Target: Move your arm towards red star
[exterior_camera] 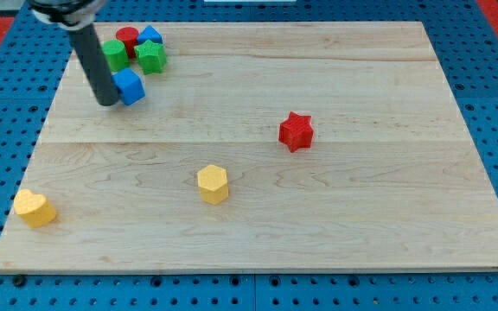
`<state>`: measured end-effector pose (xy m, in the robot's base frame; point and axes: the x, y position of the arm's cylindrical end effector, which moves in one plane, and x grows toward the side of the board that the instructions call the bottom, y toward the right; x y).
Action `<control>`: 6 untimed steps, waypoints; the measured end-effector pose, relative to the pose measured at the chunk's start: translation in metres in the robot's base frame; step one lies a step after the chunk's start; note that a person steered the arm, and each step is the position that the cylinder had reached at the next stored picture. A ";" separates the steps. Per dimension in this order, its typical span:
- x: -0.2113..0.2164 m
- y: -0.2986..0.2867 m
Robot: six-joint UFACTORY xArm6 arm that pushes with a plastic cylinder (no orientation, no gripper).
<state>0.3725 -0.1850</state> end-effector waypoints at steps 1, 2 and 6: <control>-0.018 0.033; -0.049 0.042; 0.020 0.359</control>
